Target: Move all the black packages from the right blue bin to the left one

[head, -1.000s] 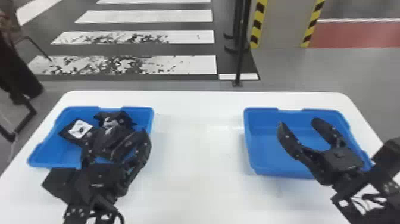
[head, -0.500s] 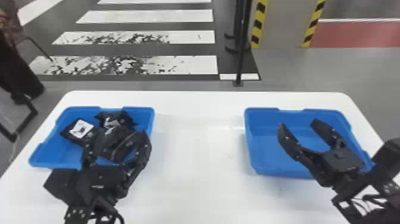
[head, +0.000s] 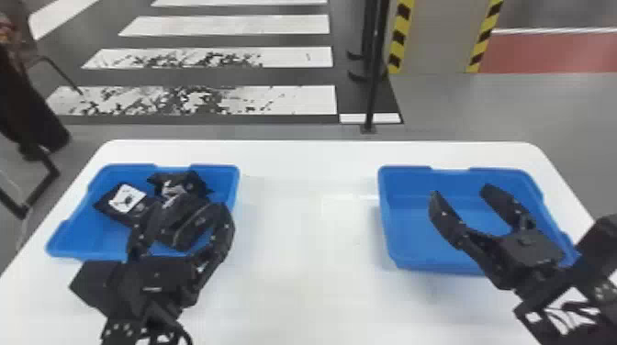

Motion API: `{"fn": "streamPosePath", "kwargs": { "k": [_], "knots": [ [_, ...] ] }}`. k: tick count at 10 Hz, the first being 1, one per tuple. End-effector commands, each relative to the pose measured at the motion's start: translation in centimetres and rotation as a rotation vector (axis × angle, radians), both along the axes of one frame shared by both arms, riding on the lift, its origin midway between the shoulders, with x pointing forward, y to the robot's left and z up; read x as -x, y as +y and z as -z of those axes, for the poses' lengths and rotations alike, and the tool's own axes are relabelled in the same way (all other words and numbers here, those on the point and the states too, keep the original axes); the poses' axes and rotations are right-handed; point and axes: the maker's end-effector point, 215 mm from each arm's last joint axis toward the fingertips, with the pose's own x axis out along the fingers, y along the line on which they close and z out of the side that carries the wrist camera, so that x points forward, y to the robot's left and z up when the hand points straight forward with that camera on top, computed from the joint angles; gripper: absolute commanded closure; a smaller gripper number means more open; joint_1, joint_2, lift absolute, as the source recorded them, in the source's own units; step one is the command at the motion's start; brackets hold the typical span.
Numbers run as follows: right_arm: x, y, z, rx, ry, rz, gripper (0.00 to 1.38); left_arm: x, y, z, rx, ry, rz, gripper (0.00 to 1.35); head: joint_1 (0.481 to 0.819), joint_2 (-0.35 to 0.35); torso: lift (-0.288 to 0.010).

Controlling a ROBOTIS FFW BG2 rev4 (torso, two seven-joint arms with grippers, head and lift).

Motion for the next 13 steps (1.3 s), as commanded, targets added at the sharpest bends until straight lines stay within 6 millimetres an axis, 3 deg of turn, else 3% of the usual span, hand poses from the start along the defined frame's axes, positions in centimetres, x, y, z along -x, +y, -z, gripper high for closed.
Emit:
{"fn": "streamPosePath", "kwargs": {
  "k": [1, 13],
  "knots": [
    [0.03, 0.03, 0.05, 0.002, 0.002, -0.001, 0.19, 0.08, 0.07, 0.02, 0.002, 0.002, -0.001, 0.14, 0.695, 0.042, -0.176],
    [0.08, 0.0, -0.5, -0.006, -0.014, 0.001, 0.19, 0.07, 0.46, -0.14, 0.007, -0.001, -0.007, 0.14, 0.695, 0.047, -0.175]
  ]
}}
